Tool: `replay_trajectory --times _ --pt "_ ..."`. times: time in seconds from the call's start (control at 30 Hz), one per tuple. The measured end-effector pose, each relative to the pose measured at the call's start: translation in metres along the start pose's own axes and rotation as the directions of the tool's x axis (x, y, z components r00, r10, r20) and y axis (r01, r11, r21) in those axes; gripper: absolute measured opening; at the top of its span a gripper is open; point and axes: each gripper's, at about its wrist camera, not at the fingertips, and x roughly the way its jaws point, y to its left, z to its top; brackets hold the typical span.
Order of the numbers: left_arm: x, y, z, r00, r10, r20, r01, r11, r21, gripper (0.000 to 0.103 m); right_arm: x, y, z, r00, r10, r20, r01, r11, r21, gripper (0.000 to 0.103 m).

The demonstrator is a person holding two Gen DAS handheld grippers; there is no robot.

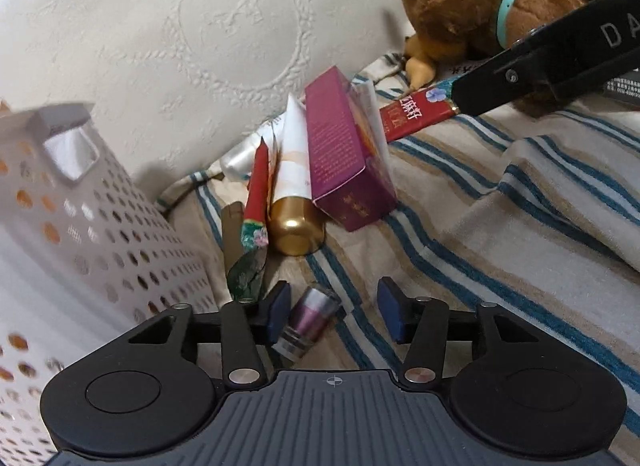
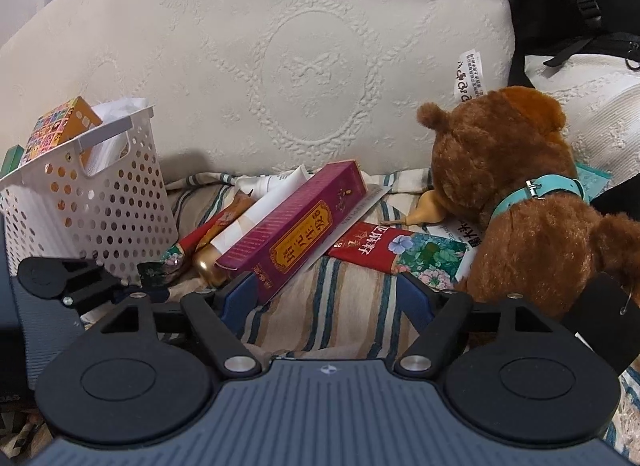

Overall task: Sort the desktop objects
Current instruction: 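Move left tool to the pink vial while right tool approaches the red sachet, then grasp the red flower-printed sachet with the right tool while left tool nears the vial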

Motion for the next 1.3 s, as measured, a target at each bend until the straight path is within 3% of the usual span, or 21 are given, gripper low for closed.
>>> replay_trajectory --times 0.03,0.1,0.23,0.33,0.43,0.6,0.67,0.9,1.03,1.07,1.1,1.13,1.2,1.3 --pt "-0.001 0.003 -0.002 1.000 -0.007 0.000 0.007 1.000 -0.020 0.030 0.001 -0.001 0.001 1.000 0.000 -0.001 0.000 1.000 0.000 0.080" --pt "-0.001 0.010 -0.005 1.000 -0.012 0.003 0.012 0.998 -0.066 0.026 0.004 -0.005 0.002 1.000 -0.010 -0.004 0.010 1.000 -0.005 0.080" --pt "-0.010 0.009 -0.002 0.998 0.038 0.040 -0.035 0.997 -0.069 0.017 0.019 -0.005 0.005 0.998 -0.021 -0.063 0.018 0.999 -0.050 0.081" --pt "-0.013 0.011 -0.002 0.997 0.044 0.059 -0.038 0.995 -0.094 0.011 0.032 0.004 0.011 0.996 -0.052 -0.076 0.038 0.982 -0.184 0.081" --pt "-0.013 0.013 -0.004 0.998 0.026 0.053 -0.020 0.994 -0.105 0.000 0.049 0.016 0.015 0.991 -0.080 -0.111 0.035 0.931 -0.365 0.082" --pt "-0.016 0.012 -0.007 0.998 0.014 0.060 -0.008 0.994 -0.108 0.000 0.084 0.026 0.010 0.974 -0.187 -0.127 0.076 0.800 -0.596 0.082" --pt "-0.016 0.014 -0.008 0.998 0.011 0.058 -0.004 0.992 -0.123 0.000 0.094 0.024 0.011 0.971 -0.202 -0.129 0.079 0.778 -0.624 0.084" --pt "-0.006 0.020 -0.007 0.998 -0.013 0.054 0.022 0.986 -0.167 0.001 0.119 0.003 0.025 0.971 -0.189 -0.149 0.079 0.835 -0.545 0.094" --pt "-0.003 0.021 -0.007 0.998 -0.013 0.055 0.023 0.985 -0.173 0.008 0.126 0.000 0.025 0.975 -0.168 -0.145 0.065 0.841 -0.537 0.095" --pt "-0.003 0.021 -0.008 0.998 -0.013 0.057 0.023 0.984 -0.174 0.011 0.128 -0.002 0.027 0.977 -0.153 -0.149 0.054 0.850 -0.523 0.091" --pt "-0.003 0.021 -0.008 0.998 -0.012 0.055 0.022 0.984 -0.176 0.017 0.129 -0.005 0.028 0.977 -0.123 -0.171 0.022 0.867 -0.498 0.071" --pt "-0.003 0.021 -0.008 0.998 -0.011 0.054 0.021 0.984 -0.179 0.018 0.131 -0.011 0.032 0.973 -0.057 -0.225 -0.045 0.905 -0.423 0.061" --pt "-0.002 0.022 -0.007 0.998 -0.011 0.055 0.020 0.984 -0.179 0.018 0.131 -0.016 0.035 0.969 -0.041 -0.244 -0.054 0.926 -0.373 0.058" --pt "-0.002 0.021 -0.007 0.998 -0.003 0.056 0.013 0.985 -0.171 0.018 0.125 -0.010 0.033 0.968 -0.059 -0.245 -0.035 0.930 -0.365 0.042"
